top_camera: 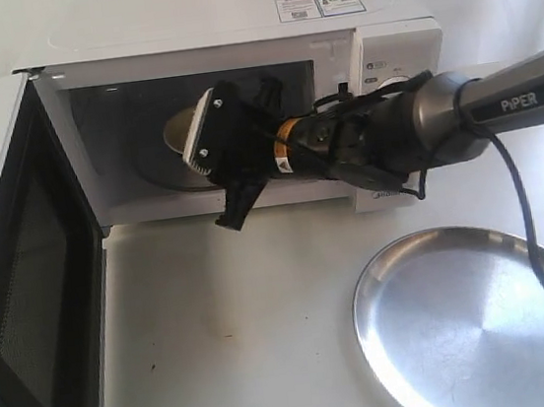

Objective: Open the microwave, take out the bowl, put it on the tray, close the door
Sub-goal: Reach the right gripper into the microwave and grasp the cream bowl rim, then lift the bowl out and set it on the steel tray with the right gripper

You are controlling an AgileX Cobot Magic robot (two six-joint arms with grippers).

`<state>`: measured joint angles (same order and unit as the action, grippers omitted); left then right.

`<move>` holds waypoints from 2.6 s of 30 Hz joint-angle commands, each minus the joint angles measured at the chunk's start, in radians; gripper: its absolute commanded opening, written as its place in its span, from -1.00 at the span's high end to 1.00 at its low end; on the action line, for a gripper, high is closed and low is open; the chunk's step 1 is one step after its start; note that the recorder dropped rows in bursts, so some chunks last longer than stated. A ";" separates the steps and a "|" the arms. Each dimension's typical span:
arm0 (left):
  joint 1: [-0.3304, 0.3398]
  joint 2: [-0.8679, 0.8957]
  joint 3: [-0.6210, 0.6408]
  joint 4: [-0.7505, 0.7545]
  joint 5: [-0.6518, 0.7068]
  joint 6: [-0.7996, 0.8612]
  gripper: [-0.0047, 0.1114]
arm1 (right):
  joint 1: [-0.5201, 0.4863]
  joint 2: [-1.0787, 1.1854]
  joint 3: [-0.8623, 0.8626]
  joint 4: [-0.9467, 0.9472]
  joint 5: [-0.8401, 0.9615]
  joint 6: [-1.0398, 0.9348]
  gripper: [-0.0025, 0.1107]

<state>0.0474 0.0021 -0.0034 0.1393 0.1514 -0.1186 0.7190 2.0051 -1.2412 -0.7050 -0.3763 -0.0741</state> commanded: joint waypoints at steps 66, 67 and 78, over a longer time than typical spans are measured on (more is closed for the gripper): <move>0.000 -0.002 0.003 -0.004 -0.003 -0.006 0.92 | 0.327 -0.775 0.858 -0.384 0.836 1.266 0.46; 0.000 -0.002 0.003 -0.004 -0.003 -0.006 0.92 | 0.327 -0.775 0.858 -0.386 0.815 1.266 0.25; 0.000 -0.002 0.003 -0.004 -0.003 -0.006 0.92 | 0.327 -0.858 0.794 -0.993 0.595 1.636 0.93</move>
<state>0.0474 0.0021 -0.0034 0.1393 0.1496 -0.1186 1.0415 1.1896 -0.4068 -1.4003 0.3114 1.3677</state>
